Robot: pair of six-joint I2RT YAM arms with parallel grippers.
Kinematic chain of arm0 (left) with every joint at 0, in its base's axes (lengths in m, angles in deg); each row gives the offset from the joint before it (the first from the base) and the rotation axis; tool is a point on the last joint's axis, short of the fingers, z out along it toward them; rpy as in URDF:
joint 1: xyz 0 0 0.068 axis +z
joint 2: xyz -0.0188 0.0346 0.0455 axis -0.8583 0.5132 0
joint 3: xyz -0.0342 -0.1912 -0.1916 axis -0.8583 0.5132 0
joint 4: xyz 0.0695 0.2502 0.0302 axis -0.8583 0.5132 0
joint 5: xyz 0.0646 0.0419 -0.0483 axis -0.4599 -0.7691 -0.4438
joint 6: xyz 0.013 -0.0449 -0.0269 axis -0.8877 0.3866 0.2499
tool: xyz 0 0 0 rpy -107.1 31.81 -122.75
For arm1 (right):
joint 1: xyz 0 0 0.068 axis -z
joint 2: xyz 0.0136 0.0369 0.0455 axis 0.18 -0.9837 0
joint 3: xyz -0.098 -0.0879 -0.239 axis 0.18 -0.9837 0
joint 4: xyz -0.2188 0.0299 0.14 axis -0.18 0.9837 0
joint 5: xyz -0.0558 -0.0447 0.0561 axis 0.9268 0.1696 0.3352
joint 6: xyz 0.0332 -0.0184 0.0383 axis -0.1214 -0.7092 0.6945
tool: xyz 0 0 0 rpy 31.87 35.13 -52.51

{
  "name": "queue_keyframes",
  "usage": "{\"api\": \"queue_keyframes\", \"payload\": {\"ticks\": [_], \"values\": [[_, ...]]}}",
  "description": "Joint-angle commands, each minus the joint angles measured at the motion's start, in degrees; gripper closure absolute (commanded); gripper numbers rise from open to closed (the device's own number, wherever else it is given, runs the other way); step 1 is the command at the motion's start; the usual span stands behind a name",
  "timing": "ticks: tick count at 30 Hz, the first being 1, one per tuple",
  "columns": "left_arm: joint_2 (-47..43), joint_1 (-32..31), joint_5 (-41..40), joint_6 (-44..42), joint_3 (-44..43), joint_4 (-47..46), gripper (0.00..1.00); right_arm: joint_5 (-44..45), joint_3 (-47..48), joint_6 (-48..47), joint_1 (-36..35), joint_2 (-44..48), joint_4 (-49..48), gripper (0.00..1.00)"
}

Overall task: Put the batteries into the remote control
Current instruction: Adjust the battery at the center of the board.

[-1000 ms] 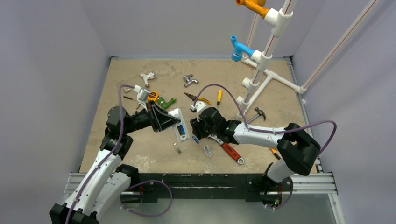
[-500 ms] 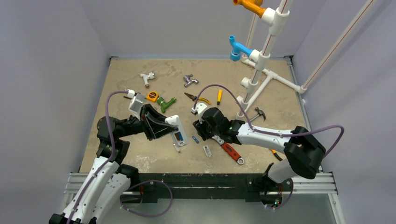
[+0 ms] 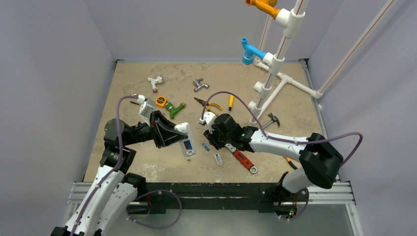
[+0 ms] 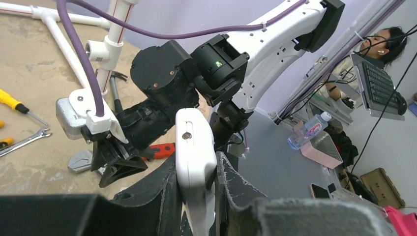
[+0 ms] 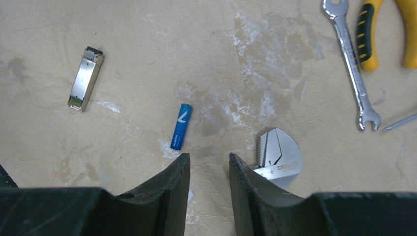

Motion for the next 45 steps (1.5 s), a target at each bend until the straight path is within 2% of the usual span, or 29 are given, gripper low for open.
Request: {"api": "queue_keyframes", "payload": {"ticks": [1,13,21,36,45], "values": [[-0.07,0.19,-2.4,-2.94,-2.94,2.78,1.0,-3.23,2.08,-0.33,-0.25,-2.14,-0.24,0.67],[-0.02,0.23,-4.1,-4.19,-3.69,6.02,1.0,-2.77,2.27,-0.36,-0.25,-9.94,-2.24,0.81],[0.81,0.19,-4.17,-4.43,-3.92,6.23,1.0,-5.49,1.35,2.45,-0.34,-10.17,-1.33,0.92],[1.59,0.19,-4.41,-4.38,-4.28,5.68,1.0,-9.62,0.93,4.86,-1.43,-10.31,-2.5,1.0],[2.38,0.19,-4.53,-3.11,-3.94,3.5,1.0,-10.87,1.04,6.59,-1.61,-11.34,-5.09,1.0]]}}
